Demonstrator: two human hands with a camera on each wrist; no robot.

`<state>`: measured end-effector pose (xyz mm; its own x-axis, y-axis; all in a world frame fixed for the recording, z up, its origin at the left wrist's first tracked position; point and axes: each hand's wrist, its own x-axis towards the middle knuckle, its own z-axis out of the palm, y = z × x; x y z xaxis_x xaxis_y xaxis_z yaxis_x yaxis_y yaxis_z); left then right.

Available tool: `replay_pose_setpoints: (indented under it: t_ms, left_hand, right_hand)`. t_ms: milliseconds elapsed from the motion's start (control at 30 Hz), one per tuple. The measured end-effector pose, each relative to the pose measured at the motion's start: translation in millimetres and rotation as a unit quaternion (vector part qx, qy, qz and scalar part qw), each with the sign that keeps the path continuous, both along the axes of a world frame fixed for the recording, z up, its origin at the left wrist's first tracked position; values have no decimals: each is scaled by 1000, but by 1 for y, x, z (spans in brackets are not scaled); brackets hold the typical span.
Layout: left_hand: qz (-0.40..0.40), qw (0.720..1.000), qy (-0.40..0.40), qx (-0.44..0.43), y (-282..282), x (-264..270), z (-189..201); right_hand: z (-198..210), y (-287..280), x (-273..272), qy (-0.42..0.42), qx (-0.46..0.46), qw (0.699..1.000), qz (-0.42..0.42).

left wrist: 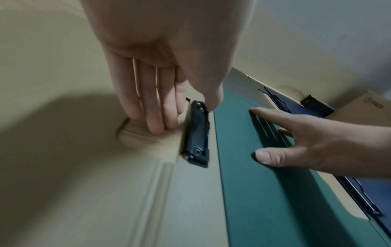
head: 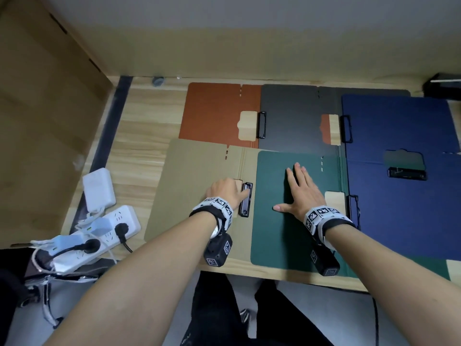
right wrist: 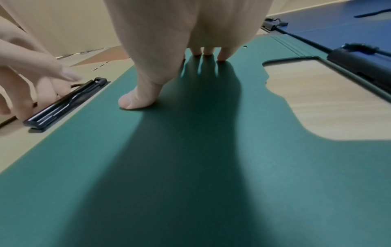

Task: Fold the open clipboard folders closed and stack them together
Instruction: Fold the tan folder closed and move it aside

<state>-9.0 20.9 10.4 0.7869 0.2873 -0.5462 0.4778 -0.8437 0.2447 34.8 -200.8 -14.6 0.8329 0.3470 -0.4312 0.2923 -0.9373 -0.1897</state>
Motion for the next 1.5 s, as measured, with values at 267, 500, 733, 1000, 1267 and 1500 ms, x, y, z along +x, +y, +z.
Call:
replay_pose_setpoints:
  t_ms: [267, 500, 733, 1000, 1267, 1500]
  left_hand:
    - [94, 995, -31, 12, 134, 3, 4]
    - [191, 981, -2, -20, 208, -14, -17]
    - [222, 969, 20, -102, 210, -21, -25]
    - [256, 952, -2, -170, 209, -33, -14]
    - [264, 943, -67, -191, 215, -37, 18]
    - [284, 946, -97, -124, 264, -40, 64]
  right_hand:
    - [17, 22, -1, 50, -39, 996, -65]
    - [26, 64, -26, 68, -22, 993, -90]
    - [18, 109, -49, 94, -36, 989, -110]
    - [20, 115, -54, 95, -55, 988, -112]
    - [21, 111, -53, 81, -60, 990, -100]
    - [19, 108, -51, 73, -65, 992, -82]
